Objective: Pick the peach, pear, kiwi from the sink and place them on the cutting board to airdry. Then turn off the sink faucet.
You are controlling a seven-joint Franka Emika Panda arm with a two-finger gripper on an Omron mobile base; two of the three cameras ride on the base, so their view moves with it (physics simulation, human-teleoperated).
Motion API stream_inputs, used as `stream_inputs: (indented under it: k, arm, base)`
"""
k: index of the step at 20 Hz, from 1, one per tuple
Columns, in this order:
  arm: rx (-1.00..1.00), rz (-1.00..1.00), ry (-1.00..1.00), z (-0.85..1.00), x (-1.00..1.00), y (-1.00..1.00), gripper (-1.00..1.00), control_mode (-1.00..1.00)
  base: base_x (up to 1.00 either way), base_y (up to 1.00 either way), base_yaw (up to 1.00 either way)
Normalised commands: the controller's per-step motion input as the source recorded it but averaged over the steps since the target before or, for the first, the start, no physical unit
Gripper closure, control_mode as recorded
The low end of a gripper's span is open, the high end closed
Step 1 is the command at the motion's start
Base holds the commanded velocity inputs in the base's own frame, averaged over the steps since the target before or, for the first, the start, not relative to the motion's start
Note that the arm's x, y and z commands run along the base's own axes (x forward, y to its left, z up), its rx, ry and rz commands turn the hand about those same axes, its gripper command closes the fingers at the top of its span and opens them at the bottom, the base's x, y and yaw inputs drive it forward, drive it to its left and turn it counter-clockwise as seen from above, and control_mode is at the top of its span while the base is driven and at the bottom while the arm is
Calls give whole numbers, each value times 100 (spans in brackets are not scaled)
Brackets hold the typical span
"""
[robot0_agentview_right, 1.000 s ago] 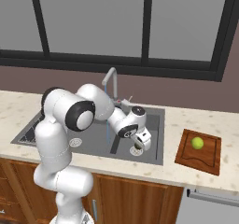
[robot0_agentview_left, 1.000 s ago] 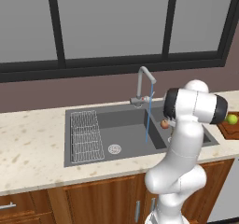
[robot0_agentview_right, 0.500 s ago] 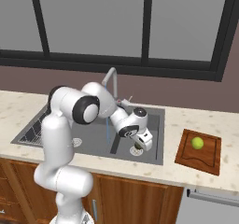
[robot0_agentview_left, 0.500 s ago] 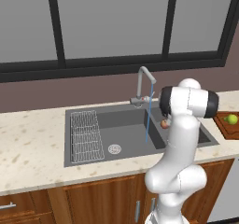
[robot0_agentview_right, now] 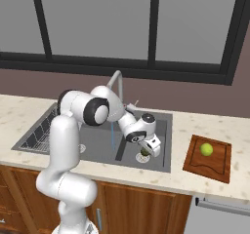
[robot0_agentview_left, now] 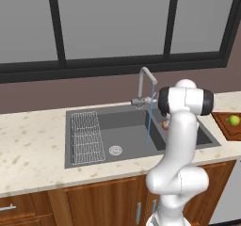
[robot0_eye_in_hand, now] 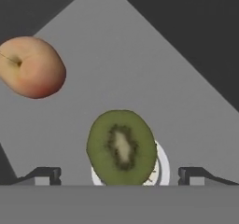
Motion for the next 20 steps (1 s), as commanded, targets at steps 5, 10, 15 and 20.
stream_inputs:
  k: [5, 10, 15, 20]
  arm:
    - [0, 0, 0, -18, 23, -1, -100, -100]
    - [0, 0, 0, -19, 15, -1, -100, -100]
    - [0, 0, 0, -18, 12, 0, -100, -100]
    - [0, 0, 0, -17, 14, 0, -100, -100]
  base:
    - [0, 0, 0]
    - [0, 0, 0]
    - [0, 0, 0]
    - [0, 0, 0]
